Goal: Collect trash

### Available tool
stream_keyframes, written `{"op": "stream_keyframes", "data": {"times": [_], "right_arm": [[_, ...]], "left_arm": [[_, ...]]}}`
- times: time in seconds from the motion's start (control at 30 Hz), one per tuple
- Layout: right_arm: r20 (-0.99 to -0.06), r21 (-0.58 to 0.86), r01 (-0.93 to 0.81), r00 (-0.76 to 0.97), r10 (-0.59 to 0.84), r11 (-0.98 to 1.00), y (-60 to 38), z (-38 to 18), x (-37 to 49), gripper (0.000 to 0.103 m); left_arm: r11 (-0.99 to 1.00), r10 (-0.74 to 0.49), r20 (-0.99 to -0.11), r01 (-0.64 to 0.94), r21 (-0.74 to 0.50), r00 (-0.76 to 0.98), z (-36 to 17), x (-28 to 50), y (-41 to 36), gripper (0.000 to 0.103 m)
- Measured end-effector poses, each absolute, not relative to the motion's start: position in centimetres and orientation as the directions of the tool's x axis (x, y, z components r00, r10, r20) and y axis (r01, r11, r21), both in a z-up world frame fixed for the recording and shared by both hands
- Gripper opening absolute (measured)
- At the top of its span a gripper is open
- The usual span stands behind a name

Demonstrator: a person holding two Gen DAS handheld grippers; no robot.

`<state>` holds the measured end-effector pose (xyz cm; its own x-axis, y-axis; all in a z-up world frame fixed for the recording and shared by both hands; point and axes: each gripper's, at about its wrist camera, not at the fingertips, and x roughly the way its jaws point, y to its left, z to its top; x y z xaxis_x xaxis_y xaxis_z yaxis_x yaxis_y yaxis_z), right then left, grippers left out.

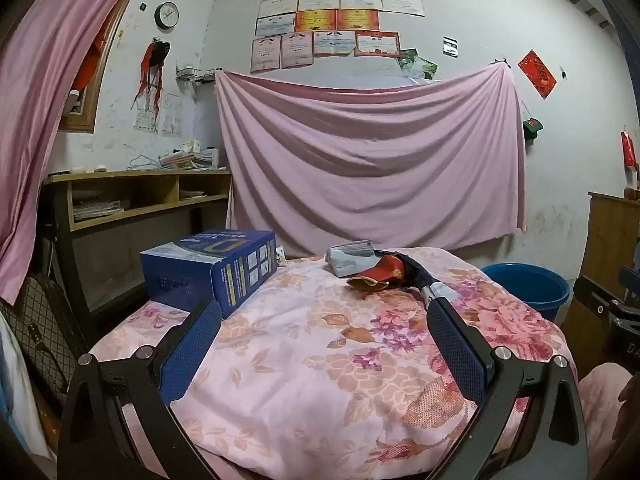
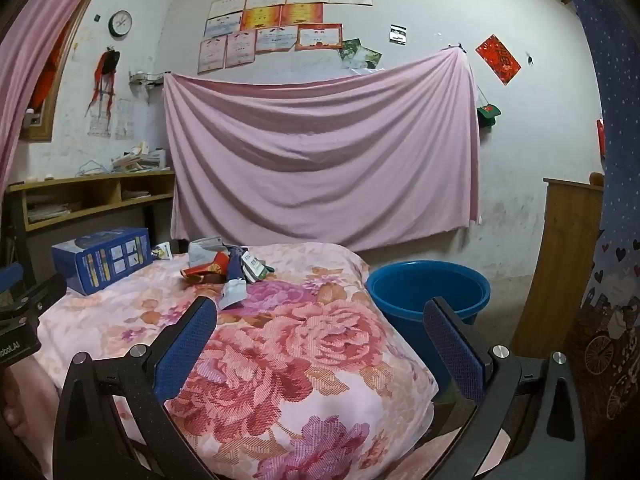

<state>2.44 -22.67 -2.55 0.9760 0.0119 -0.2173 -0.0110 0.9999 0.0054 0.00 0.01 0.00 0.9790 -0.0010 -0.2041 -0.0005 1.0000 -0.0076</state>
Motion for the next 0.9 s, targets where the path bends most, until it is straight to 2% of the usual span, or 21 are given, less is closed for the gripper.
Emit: {"op": "stream_keyframes", "data": {"times": [0.9], "right_arm": [[-0.225, 0.0, -0.012, 0.974, 0.012, 1.0, -22.64, -2.79, 2.53, 0.103]], "left_arm": [[1.0, -0.002, -0.214, -0.003, -0.02, 0.977, -0.51, 0.36, 0.31, 0.101]]}}
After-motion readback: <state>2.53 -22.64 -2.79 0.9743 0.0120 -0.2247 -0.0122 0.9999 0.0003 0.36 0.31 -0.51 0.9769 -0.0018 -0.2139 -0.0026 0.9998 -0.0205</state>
